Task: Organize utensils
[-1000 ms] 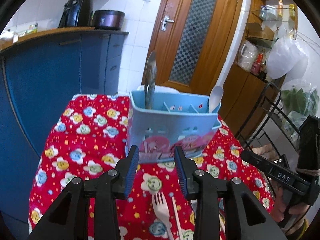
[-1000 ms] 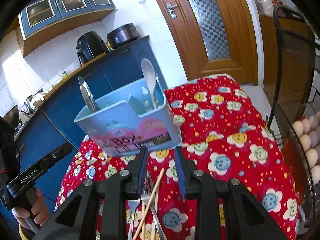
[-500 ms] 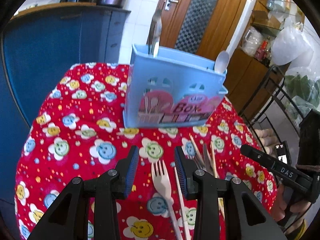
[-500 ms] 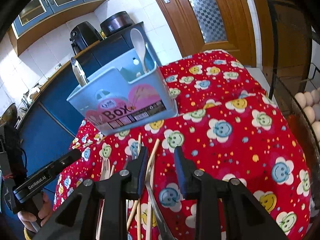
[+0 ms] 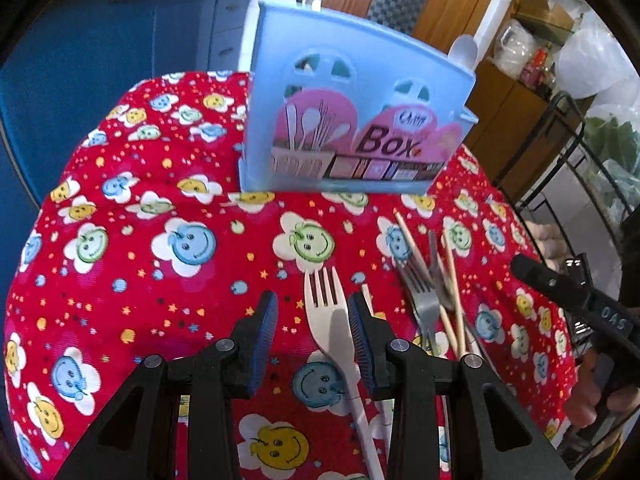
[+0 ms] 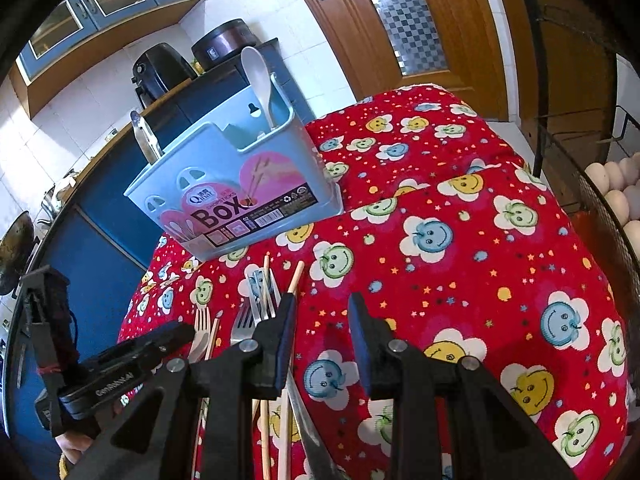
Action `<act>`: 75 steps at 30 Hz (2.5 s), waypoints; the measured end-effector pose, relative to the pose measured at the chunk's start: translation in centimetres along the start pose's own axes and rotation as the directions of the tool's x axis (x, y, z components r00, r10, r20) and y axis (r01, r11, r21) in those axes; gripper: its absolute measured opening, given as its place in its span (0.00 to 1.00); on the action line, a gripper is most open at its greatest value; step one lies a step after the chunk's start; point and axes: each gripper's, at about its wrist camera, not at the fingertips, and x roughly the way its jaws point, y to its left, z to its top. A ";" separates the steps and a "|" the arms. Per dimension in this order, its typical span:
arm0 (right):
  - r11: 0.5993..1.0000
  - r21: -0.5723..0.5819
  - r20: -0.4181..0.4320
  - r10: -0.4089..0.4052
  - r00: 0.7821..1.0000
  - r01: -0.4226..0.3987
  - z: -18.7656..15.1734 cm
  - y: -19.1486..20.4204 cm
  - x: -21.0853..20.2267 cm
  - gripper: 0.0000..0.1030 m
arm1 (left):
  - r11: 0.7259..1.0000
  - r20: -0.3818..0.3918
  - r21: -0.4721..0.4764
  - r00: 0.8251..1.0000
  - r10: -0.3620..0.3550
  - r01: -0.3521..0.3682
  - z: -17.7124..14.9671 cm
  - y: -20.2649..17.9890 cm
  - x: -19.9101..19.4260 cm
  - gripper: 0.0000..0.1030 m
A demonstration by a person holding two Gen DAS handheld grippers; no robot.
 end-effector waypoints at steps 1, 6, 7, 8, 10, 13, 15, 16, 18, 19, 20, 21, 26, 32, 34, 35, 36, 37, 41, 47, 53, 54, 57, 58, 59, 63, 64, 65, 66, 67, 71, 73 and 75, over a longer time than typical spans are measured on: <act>1.000 0.002 -0.001 0.001 1.000 -0.001 0.0 -0.1 0.0 0.29 | 1.000 -0.006 0.001 1.000 0.001 -0.001 -0.1 0.0 0.2 0.36; 1.000 0.010 -0.008 0.001 1.000 -0.001 -0.2 -0.4 0.2 0.29 | 1.000 -0.010 0.006 1.000 0.022 -0.022 -0.4 -0.2 1.2 0.36; 1.000 0.012 -0.009 0.001 1.000 -0.001 -0.2 -0.5 0.2 0.29 | 0.999 -0.009 0.015 0.999 0.031 -0.031 -0.4 -0.3 1.3 0.36; 1.000 0.014 -0.010 0.002 1.000 -0.002 -0.2 -0.5 0.2 0.29 | 0.999 -0.008 0.023 0.999 0.038 -0.038 -0.4 -0.5 1.4 0.36; 1.000 0.016 -0.010 0.005 1.000 -0.005 -0.2 -0.6 0.2 0.29 | 0.997 -0.003 0.050 0.998 0.063 -0.063 -0.4 -1.1 1.5 0.36; 1.000 0.017 -0.010 0.008 1.000 -0.008 -0.3 -0.7 0.3 0.29 | 0.995 0.005 0.070 0.997 0.076 -0.076 -0.6 -1.8 1.7 0.34; 1.000 0.015 -0.012 0.008 1.000 -0.008 -0.4 -0.7 0.3 0.29 | 0.994 0.009 0.077 0.997 0.072 -0.073 -0.6 -2.1 1.7 0.27; 1.000 0.014 -0.013 0.009 1.000 -0.008 -0.4 -0.7 0.3 0.29 | 0.995 0.006 0.075 0.998 0.063 -0.063 -0.6 -2.2 1.7 0.22; 1.000 0.016 -0.014 0.010 1.000 -0.010 -0.4 -0.7 0.3 0.29 | 0.995 0.009 0.072 0.998 0.064 -0.065 -0.7 -2.4 1.7 0.21; 1.000 0.018 -0.014 0.012 1.000 -0.012 -0.4 -0.8 0.2 0.29 | 0.995 0.013 0.072 0.998 0.063 -0.064 -0.7 -2.3 1.6 0.14; 1.000 0.017 -0.014 0.012 1.000 -0.012 -0.4 -0.8 0.2 0.29 | 0.996 0.021 0.070 0.998 0.060 -0.062 -0.7 -2.2 1.4 0.11; 1.000 0.015 -0.013 0.010 1.000 -0.010 -0.4 -0.7 0.2 0.29 | 0.997 0.028 0.060 0.998 0.048 -0.050 -0.7 -2.2 1.2 0.09; 1.000 0.012 -0.017 0.012 1.000 -0.012 -0.4 -0.7 0.3 0.29 | 0.999 0.033 0.044 0.999 0.015 -0.016 -0.7 -2.4 0.8 0.05; 1.000 -0.005 -0.030 0.023 0.999 -0.023 -0.1 0.2 0.8 0.29 | 0.999 0.038 0.035 0.999 0.012 -0.013 -0.7 -2.3 0.8 0.05; 1.000 -0.014 -0.039 0.025 0.999 -0.026 0.1 0.7 1.2 0.29 | 1.000 0.054 0.020 0.999 0.003 -0.004 -0.7 -1.9 0.5 0.04; 1.000 -0.015 -0.043 0.026 0.999 -0.027 0.2 0.8 1.3 0.29 | 1.000 0.065 0.016 0.998 0.001 -0.003 -0.5 -1.7 0.3 0.03; 0.999 -0.015 -0.051 0.029 0.998 -0.030 0.2 1.0 1.6 0.29 | 1.000 0.080 0.013 0.997 0.002 -0.003 -0.5 -1.6 0.0 0.03; 0.999 -0.013 -0.059 0.032 0.998 -0.033 0.3 1.1 1.9 0.29 | 1.000 0.095 0.010 0.995 0.004 -0.005 -0.4 -1.4 -0.4 0.03; 0.999 -0.005 -0.087 0.039 0.995 -0.039 0.4 1.6 3.1 0.29 | 1.000 0.147 -0.006 0.989 0.012 -0.011 -0.1 -0.8 -1.6 0.03; 0.999 0.005 -0.127 0.036 0.991 -0.035 0.7 2.3 4.9 0.29 | 0.999 0.197 -0.034 0.980 0.010 -0.003 0.0 -0.1 -2.7 0.03; 1.000 0.013 -0.144 0.013 0.989 -0.011 1.5 2.7 6.4 0.28 | 0.998 0.214 -0.057 0.977 -0.004 0.017 0.3 0.6 -2.9 0.02; 1.000 0.018 -0.147 0.011 0.989 -0.008 1.6 2.7 6.7 0.28 | 0.998 0.216 -0.059 0.976 -0.006 0.019 0.3 0.7 -2.9 0.02; 1.000 0.030 -0.150 0.012 0.989 -0.007 1.8 2.5 7.2 0.17 | 0.998 0.223 -0.065 0.975 -0.010 0.025 0.4 0.9 -3.0 0.02; 0.999 0.036 -0.151 0.013 0.988 -0.008 1.9 2.4 7.3 0.12 | 0.997 0.225 -0.067 0.974 -0.011 0.027 0.5 0.9 -3.0 0.02; 0.999 0.042 -0.153 0.017 0.988 -0.011 1.9 2.3 7.4 0.10 | 0.997 0.226 -0.068 0.974 -0.013 0.029 0.5 1.0 -3.0 0.02; 0.997 0.065 -0.151 0.042 0.988 -0.032 1.9 1.7 7.3 0.06 | 0.997 0.236 -0.075 0.972 -0.014 0.033 0.5 1.2 -3.2 0.02; 0.997 0.067 -0.145 0.045 0.988 -0.035 2.0 1.7 7.2 0.06 | 0.996 0.239 -0.078 0.971 -0.016 0.035 0.5 1.2 -3.2 0.02; 0.997 0.070 -0.135 0.049 0.990 -0.040 2.0 1.5 6.9 0.06 | 0.996 0.242 -0.079 0.970 -0.017 0.037 0.5 1.2 -3.3 0.02; 0.996 0.073 -0.124 0.058 0.991 -0.050 2.1 1.4 6.5 0.06 | 0.996 0.247 -0.080 0.969 -0.019 0.040 0.5 1.3 -3.4 0.02; 0.995 0.074 -0.114 0.069 0.991 -0.061 2.2 1.3 6.2 0.06 | 0.996 0.252 -0.081 0.968 -0.020 0.041 0.5 1.3 -3.6 0.02; 0.994 0.054 -0.059 0.095 0.994 -0.092 2.5 1.6 4.2 0.06 | 0.996 0.273 -0.080 0.962 -0.023 0.046 0.5 1.2 -4.3 0.02; 0.995 0.038 -0.026 0.098 0.995 -0.097 2.6 2.1 3.1 0.06 | 0.996 0.294 -0.075 0.956 -0.025 0.050 0.5 1.1 -4.9 0.02; 0.994 0.023 0.001 0.103 0.995 -0.103 2.5 2.4 2.1 0.06 | 0.996 0.311 -0.071 0.950 -0.028 0.053 0.5 1.0 -5.4 0.02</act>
